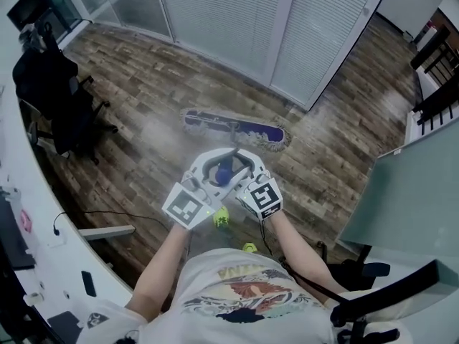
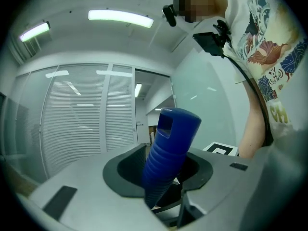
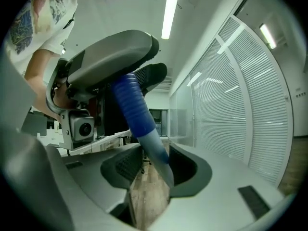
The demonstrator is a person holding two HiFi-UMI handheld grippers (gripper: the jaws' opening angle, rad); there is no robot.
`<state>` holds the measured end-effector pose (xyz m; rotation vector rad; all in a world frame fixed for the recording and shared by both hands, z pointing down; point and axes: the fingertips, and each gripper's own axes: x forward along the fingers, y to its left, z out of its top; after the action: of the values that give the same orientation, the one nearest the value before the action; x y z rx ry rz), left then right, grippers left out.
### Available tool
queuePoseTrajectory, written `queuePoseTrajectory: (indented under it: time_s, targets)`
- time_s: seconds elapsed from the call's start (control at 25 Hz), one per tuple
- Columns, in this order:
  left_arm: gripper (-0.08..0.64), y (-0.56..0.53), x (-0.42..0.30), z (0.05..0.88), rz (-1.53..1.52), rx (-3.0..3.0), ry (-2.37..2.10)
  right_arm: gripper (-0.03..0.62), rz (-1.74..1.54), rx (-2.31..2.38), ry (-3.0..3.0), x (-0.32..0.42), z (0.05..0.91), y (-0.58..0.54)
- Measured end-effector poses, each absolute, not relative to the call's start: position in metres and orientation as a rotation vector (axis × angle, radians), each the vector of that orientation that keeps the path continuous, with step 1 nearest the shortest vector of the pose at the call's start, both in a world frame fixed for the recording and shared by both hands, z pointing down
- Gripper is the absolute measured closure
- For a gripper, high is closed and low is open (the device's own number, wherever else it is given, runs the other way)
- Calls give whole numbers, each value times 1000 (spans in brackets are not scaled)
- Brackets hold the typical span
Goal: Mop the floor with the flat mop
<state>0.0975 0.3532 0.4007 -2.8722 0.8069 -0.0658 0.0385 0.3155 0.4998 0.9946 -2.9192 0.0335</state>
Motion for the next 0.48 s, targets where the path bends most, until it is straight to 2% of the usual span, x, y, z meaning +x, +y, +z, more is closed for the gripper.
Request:
queuePoseTrajectory:
  time_s: [0.48]
  targets:
    - [422, 513, 178, 435, -239, -2830, 866, 428, 52, 833, -2952, 112, 524, 475]
